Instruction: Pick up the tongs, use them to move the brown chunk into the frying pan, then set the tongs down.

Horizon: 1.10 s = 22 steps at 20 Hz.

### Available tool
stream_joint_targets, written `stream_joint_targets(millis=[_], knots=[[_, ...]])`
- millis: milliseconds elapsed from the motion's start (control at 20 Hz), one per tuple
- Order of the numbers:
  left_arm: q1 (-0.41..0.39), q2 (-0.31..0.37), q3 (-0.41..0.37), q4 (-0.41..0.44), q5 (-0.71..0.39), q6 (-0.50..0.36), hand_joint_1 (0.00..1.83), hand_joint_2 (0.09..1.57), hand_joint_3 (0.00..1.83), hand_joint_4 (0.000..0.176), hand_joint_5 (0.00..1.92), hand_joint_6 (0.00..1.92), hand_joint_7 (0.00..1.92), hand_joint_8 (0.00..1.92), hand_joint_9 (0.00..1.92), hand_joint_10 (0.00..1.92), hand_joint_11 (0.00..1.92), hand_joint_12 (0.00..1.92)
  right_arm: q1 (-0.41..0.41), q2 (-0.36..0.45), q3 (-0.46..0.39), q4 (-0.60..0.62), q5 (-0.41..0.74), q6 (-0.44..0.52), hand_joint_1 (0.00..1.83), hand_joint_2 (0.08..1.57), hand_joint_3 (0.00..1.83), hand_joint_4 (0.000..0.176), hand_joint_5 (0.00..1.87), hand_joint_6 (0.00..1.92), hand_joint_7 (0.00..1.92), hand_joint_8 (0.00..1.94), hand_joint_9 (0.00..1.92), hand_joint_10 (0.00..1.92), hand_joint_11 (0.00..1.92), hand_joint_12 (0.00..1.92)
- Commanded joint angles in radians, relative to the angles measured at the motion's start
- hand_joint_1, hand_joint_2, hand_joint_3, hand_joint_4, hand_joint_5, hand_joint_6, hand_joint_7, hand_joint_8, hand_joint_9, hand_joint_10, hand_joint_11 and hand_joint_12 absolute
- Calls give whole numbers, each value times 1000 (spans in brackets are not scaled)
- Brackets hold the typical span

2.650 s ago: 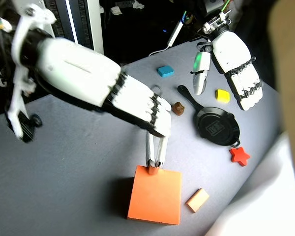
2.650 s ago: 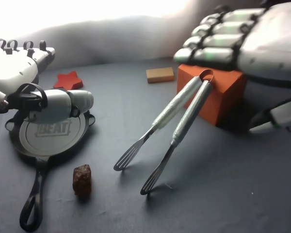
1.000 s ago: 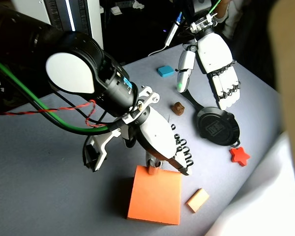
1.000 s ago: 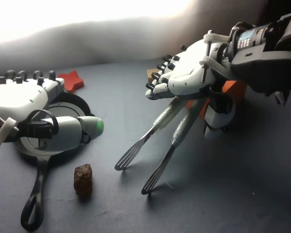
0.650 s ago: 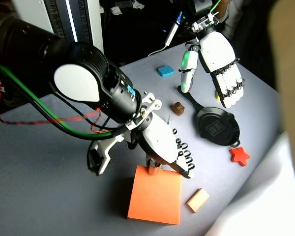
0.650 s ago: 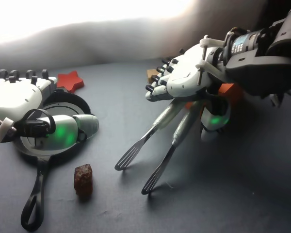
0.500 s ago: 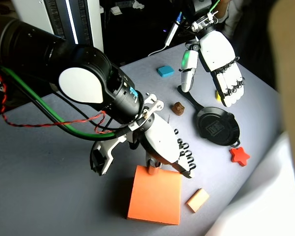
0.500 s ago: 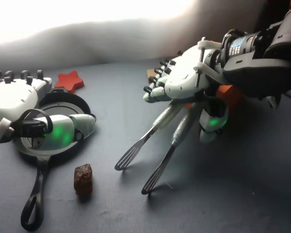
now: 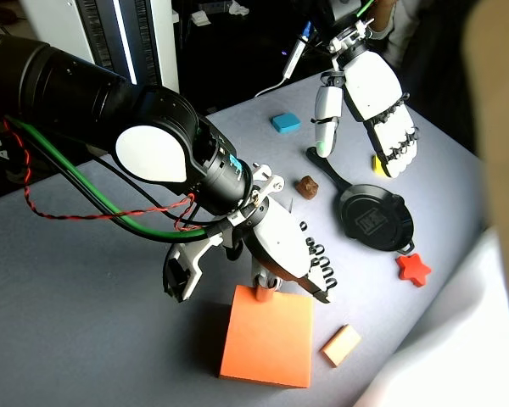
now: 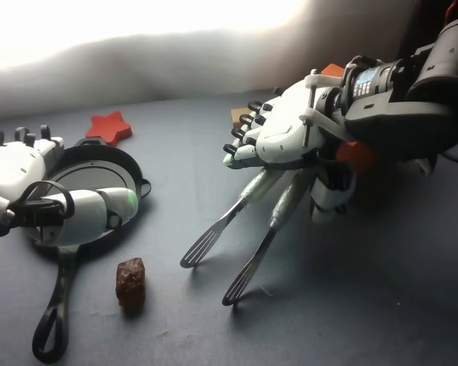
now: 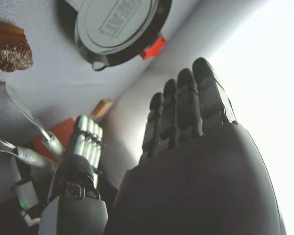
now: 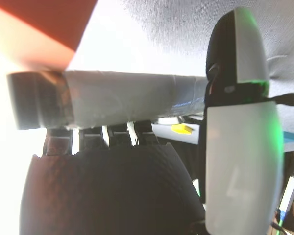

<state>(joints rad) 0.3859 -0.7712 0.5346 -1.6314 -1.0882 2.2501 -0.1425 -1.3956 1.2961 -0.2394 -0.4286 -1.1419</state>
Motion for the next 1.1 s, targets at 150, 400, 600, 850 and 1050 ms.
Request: stream_joint_targets(millis=[150,400,600,850,1050], knots=[[-2,0,-1,79,-58,-7,0,1137,0,0,79,4,118,4,111,7,0,339,-3,3,1,-12,79,-3,1050,1013,1,0,205,58,230,41,205,67,0,831],[1,0,-2,79,-64,-19,0,1118,0,0,74,2,119,0,114,2,0,356,-1,4,0,-12,78,-4,1038,1055,9,0,520,157,602,56,508,192,0,1458],[1,0,-4,78,-69,-19,0,1134,1,0,57,0,107,0,100,1,0,304,14,6,-4,-12,77,-2,1073,1137,23,0,737,220,862,71,706,358,205,1511],[1,0,-5,71,-76,-19,0,1141,0,0,51,5,98,3,92,1,0,255,46,14,-17,-11,76,4,1091,1237,0,0,741,1329,1051,66,783,609,411,1535],[1,0,-5,70,-78,-20,0,1145,0,0,73,8,114,5,102,4,0,302,79,31,-40,-11,56,21,1105,1217,0,0,777,1279,1051,55,785,608,442,1509]])
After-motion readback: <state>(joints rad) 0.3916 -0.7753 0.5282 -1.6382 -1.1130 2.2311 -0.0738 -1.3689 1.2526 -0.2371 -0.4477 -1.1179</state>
